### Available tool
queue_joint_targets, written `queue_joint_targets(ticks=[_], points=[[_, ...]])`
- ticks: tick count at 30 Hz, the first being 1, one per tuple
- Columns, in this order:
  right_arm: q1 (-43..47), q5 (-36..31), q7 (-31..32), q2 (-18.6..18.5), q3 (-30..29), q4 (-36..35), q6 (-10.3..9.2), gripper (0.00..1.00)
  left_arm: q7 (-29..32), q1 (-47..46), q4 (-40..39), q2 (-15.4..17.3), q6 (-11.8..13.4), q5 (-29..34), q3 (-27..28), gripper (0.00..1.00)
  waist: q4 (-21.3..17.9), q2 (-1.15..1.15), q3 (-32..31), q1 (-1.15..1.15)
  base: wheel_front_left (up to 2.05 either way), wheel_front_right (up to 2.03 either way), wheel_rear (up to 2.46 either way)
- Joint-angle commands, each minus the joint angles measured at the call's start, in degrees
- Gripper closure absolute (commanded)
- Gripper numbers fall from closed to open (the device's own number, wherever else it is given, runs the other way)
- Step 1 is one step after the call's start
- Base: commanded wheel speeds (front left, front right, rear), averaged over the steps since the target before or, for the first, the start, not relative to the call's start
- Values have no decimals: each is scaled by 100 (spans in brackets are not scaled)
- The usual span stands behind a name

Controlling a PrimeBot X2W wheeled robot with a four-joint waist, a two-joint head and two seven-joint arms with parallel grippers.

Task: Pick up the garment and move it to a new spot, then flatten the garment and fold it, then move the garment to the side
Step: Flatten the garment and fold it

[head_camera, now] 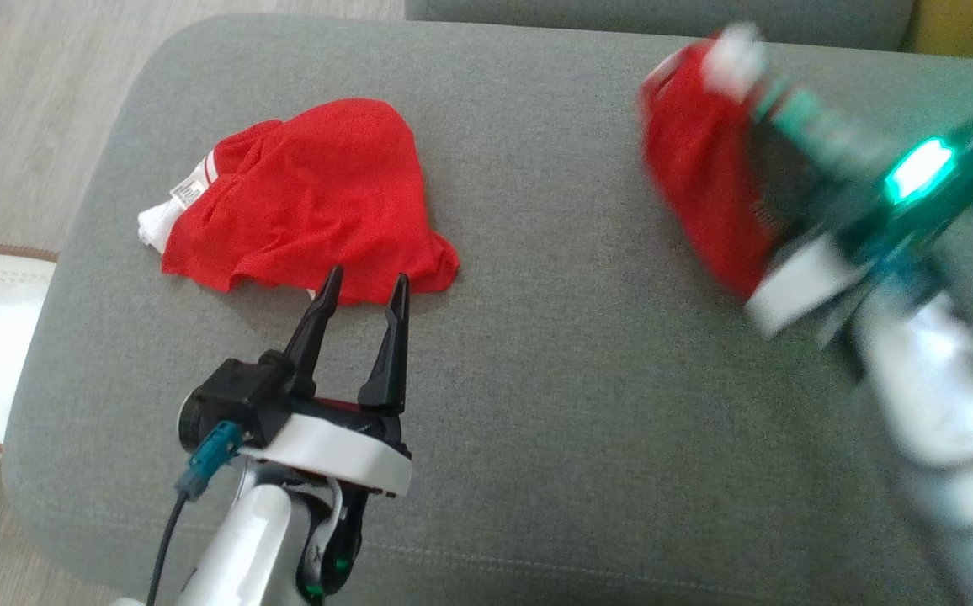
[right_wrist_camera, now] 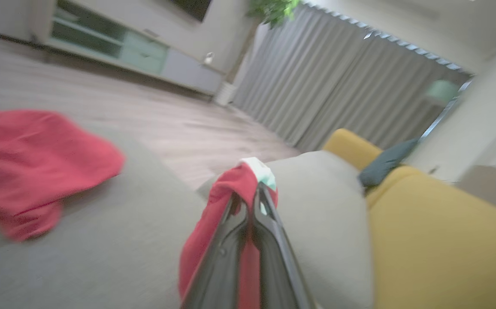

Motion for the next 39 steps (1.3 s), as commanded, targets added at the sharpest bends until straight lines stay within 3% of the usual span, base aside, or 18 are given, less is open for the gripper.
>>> queue_joint_targets(ticks=[1,6,11,12,13,19,26,32,39], points=[[361,27,65,163,368,-238,42,100,-29,-103,-211,17,40,60,188,0,-21,0,-32,0,0,0,0],[1230,123,195,368,1167,-75,42,100,-29,-58,-181,17,28,84,187,0,-65,0,-86,0,0,0,0],[1784,231,346,503,1360,105,42,100,-29,-17,-161,17,21,97,217,0,-148,0,-140,0,0,0,0],[1867,238,383,519,1370,130,42,83,-29,-7,-150,17,17,95,221,0,-169,0,-146,0,0,0,0],[1951,290,418,550,1338,152,42,0,-29,-1,-138,17,10,95,220,0,-190,0,-151,0,0,0,0],[2149,526,531,630,906,83,42,0,-29,3,-134,17,23,80,235,0,-336,0,-168,0,0,0,0],[2337,567,534,747,-393,-523,42,0,-29,-29,-176,17,18,65,240,0,-573,0,-210,0,0,0,0],[2739,519,313,1179,-1629,-1147,42,0,-29,-59,-282,17,5,15,121,0,-742,0,-186,0,0,0,0],[2929,461,156,1403,-2016,-1428,42,0,-29,-92,-280,17,-64,2,-87,0,-946,0,-135,0,0,0,0]])
